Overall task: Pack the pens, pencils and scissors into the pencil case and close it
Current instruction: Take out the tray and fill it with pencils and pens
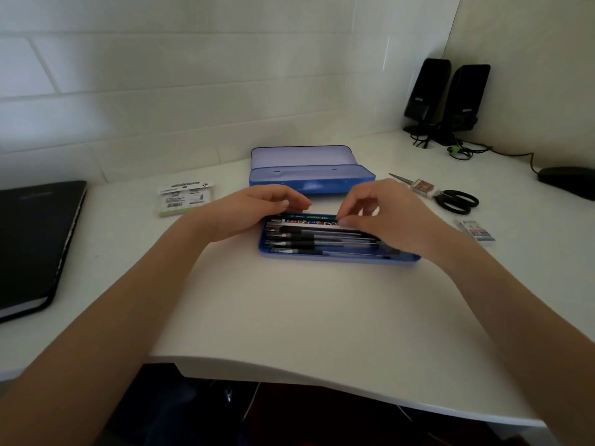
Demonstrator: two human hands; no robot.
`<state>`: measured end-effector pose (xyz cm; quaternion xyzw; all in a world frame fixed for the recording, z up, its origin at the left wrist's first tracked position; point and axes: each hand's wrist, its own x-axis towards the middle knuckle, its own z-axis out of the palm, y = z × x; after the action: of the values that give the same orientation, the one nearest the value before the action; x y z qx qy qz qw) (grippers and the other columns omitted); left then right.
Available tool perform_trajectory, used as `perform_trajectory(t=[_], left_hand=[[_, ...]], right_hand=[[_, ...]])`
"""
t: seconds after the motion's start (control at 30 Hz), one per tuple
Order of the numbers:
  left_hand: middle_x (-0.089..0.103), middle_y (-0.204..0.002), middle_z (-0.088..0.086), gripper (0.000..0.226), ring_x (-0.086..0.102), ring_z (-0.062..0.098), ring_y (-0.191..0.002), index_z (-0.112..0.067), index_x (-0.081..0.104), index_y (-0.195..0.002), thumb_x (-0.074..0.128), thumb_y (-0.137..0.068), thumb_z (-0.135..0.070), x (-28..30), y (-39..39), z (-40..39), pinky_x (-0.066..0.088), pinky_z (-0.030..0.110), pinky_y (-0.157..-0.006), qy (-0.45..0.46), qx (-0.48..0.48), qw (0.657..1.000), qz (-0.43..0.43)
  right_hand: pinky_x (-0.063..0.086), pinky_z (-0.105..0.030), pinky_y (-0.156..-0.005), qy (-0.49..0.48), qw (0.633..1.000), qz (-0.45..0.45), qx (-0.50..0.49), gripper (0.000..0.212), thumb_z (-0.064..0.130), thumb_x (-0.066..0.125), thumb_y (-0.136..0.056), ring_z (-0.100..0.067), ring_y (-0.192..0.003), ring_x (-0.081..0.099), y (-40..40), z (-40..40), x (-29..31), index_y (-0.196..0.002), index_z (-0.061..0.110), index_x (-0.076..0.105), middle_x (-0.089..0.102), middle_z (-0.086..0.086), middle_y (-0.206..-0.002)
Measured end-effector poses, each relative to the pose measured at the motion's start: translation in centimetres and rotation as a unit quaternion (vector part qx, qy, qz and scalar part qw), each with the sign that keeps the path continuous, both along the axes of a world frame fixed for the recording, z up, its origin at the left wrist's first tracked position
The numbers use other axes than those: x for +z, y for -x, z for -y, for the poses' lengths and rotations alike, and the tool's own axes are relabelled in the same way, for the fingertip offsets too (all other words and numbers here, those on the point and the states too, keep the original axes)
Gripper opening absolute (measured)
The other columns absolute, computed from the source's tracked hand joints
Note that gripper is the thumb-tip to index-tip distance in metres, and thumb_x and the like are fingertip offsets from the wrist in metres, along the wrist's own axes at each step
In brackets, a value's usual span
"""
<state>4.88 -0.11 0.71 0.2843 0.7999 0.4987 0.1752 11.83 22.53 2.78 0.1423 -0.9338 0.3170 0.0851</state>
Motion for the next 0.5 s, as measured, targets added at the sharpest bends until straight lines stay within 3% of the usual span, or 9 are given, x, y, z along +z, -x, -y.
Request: perform_trajectory(t=[0.1, 0.3, 0.43, 0.5], left_hand=[[0.065, -0.120, 0.002, 0.039, 0.058, 0.008, -0.117, -0.015, 0.059, -0.118, 0.037, -0.094, 0.007, 0.0, 0.1, 0.1, 0.039, 0.020, -0.104, -0.016, 0.002, 1.000, 0.010], [0.068, -0.113, -0.002, 0.053, 0.062, 0.002, -0.108, -0.018, 0.058, -0.120, 0.045, -0.084, 0.019, 0.0, 0.2, 0.3, 0.047, 0.012, -0.088, 0.001, 0.007, 1.000, 0.012], [0.074, -0.093, -0.014, 0.051, 0.065, 0.000, -0.100, -0.023, 0.064, -0.108, 0.053, -0.080, 0.018, 0.0, 0.2, 0.3, 0.049, 0.013, -0.089, 0.004, 0.028, 1.000, -0.001], [0.074, -0.095, -0.012, 0.044, 0.066, 0.001, -0.098, -0.021, 0.066, -0.107, 0.058, -0.081, 0.013, 0.0, 0.2, 0.2, 0.049, 0.013, -0.089, 0.001, 0.035, 0.999, -0.008]], right_hand=[[0.045, -0.022, -0.064, -0.039, 0.997, -0.015, -0.066, 0.006, 0.019, 0.069, -0.082, -0.005, -0.065, 0.055, 0.9, -1.8, -0.3, -0.078, 0.024, 0.069, 0.065, 0.013, -0.077], [0.038, -0.009, -0.056, -0.042, 0.993, 0.001, -0.109, 0.005, 0.015, 0.068, -0.083, -0.001, -0.062, 0.053, 1.4, -2.8, -0.6, -0.083, 0.019, 0.071, 0.067, 0.007, -0.081], [0.038, -0.014, -0.056, -0.051, 0.992, 0.028, -0.113, 0.007, 0.015, 0.069, -0.082, -0.003, -0.060, 0.053, 1.5, -2.7, -0.9, -0.080, 0.020, 0.072, 0.065, 0.011, -0.076], [0.038, -0.016, -0.054, -0.046, 0.992, 0.037, -0.114, 0.008, 0.014, 0.070, -0.081, -0.004, -0.057, 0.052, 1.4, -2.6, -0.8, -0.078, 0.021, 0.072, 0.062, 0.016, -0.070]])
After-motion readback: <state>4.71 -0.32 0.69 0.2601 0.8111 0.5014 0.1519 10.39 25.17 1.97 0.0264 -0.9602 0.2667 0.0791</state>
